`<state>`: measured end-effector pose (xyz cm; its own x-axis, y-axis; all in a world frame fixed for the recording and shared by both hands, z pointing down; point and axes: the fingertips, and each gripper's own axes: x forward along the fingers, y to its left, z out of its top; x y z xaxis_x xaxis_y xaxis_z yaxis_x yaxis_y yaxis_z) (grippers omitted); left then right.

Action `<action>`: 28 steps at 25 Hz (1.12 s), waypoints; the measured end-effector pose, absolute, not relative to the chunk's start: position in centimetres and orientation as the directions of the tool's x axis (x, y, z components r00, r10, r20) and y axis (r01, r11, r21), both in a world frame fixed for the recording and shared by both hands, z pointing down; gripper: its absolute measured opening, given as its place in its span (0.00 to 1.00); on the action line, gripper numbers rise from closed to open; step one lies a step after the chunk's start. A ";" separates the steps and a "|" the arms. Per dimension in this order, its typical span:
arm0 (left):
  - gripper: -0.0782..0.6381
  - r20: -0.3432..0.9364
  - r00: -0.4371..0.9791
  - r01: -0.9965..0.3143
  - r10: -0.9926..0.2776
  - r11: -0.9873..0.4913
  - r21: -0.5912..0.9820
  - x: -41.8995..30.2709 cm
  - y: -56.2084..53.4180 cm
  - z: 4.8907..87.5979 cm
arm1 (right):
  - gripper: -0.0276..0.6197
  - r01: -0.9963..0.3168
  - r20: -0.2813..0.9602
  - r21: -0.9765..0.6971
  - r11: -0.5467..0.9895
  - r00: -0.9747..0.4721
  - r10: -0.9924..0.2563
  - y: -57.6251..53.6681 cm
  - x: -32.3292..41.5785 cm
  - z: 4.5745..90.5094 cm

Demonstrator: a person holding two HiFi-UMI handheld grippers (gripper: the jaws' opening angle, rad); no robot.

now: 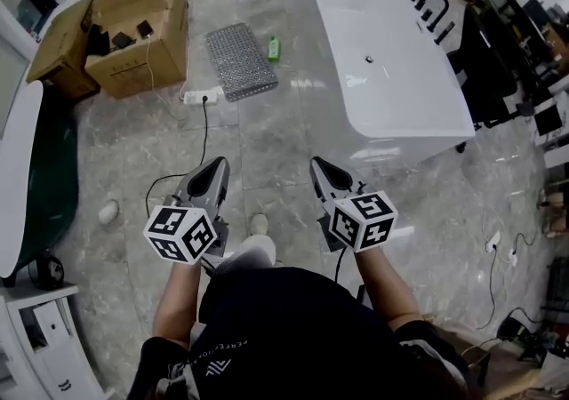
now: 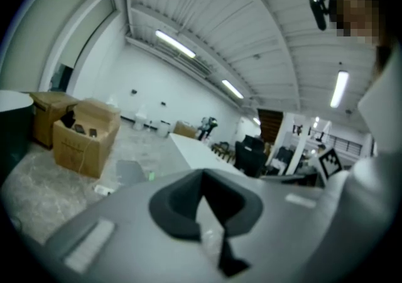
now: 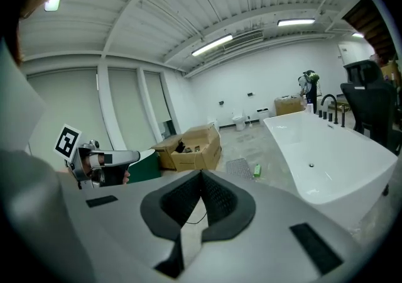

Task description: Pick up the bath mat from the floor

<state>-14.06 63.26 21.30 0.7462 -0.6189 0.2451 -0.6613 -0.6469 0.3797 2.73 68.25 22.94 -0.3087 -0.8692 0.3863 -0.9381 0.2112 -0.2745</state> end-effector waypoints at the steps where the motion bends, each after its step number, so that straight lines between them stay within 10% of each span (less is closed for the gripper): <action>1: 0.12 0.256 0.744 -0.666 -0.617 -0.651 0.364 -14.0 62.5 21.5 | 0.04 -0.939 0.392 -0.275 0.205 -0.305 -0.868 67.6 2.7 23.1; 28: 0.12 0.338 0.700 -0.712 -0.629 -0.651 0.263 -14.9 46.1 24.5 | 0.04 -0.952 0.457 -0.216 0.216 -0.294 -0.840 49.9 2.2 24.5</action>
